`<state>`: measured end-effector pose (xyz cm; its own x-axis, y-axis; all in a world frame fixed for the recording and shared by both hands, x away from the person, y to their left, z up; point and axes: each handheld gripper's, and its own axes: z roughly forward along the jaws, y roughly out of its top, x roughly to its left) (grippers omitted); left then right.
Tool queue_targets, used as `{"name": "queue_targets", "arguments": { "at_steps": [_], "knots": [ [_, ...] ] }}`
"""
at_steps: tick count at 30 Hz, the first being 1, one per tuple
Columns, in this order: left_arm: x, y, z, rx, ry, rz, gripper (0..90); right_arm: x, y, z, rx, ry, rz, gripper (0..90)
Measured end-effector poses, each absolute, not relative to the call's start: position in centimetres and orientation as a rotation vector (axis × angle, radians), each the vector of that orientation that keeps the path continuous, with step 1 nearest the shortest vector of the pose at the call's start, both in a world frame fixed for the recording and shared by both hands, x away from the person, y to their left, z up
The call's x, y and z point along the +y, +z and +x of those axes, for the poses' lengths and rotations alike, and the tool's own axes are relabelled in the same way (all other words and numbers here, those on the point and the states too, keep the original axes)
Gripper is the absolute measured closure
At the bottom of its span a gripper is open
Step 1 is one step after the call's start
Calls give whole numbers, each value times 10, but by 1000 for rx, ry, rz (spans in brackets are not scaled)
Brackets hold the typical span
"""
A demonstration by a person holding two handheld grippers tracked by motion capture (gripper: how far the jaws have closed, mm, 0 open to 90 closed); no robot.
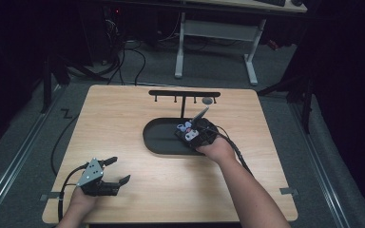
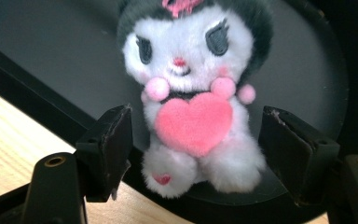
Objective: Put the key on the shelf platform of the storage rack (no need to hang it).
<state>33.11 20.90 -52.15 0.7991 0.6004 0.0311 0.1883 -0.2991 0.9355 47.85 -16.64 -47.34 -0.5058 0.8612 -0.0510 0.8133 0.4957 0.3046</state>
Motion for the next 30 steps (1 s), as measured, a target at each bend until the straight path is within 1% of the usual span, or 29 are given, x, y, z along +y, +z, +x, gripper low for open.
{"name": "queue_targets", "arguments": {
  "at_steps": [3,7,9,16,20,24,30],
  "knots": [
    [209,-521,331,600,458,1868,166,-169,-467,476,2525,385,1429,255],
    [210,-521,331,605,460,1864,165,-171,-464,470,2519,413,1400,269],
    [209,-521,331,609,458,1859,166,-175,-462,461,2492,468,1403,290],
    [210,-522,328,600,467,1894,157,-190,-467,447,2471,532,1413,289],
    [213,-521,327,612,470,1878,156,-193,-468,442,2475,552,1398,286],
    [212,-523,327,617,471,1900,156,-193,-467,437,2457,603,1383,287],
    [210,-524,325,610,474,1918,155,-195,-464,427,2389,731,1340,321]
  ]
}}
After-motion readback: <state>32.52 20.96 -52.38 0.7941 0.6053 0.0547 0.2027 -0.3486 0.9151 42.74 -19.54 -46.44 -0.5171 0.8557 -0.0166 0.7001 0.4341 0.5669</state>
